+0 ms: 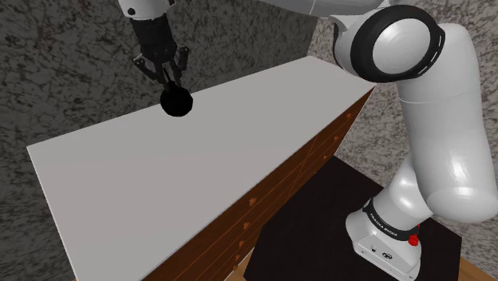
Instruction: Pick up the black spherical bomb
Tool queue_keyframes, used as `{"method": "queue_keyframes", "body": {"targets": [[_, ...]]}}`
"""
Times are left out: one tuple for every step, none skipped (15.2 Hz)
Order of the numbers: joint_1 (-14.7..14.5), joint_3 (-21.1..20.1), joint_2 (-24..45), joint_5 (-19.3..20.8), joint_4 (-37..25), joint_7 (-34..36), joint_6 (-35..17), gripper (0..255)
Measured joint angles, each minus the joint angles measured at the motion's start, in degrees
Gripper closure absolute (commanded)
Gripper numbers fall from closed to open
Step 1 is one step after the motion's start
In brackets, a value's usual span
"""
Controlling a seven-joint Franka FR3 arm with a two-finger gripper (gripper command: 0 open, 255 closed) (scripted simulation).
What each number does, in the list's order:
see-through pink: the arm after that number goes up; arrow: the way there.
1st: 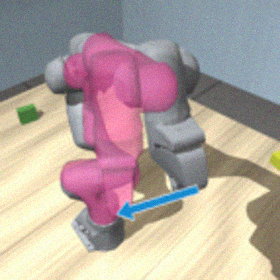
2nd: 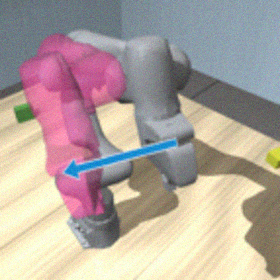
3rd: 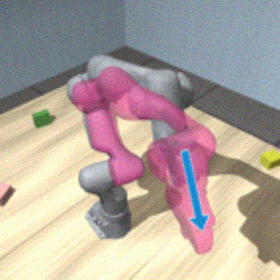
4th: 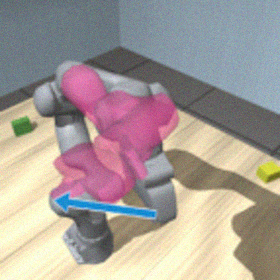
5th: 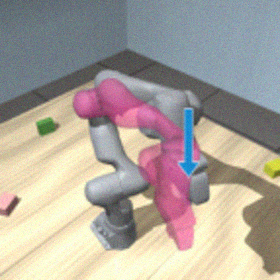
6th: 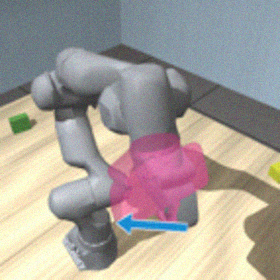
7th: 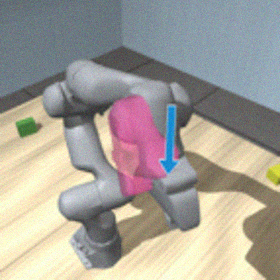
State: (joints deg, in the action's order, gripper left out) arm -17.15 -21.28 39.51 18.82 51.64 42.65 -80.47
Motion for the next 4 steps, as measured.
{"method": "queue_keyframes", "body": {"targets": [[-0.04, -0.02, -0.26, -0.04, -0.34, -0.08, 0.6, 255], [-0.53, 0.11, 0.54, 0.16, -2.43, -0.31, 1.79, 255], [-1.12, 0.25, 1.39, 0.37, -4.81, -0.54, 3.26, 255], [-1.5, 0.38, 2.06, 0.53, -6.47, -0.75, 4.18, 255]]}}
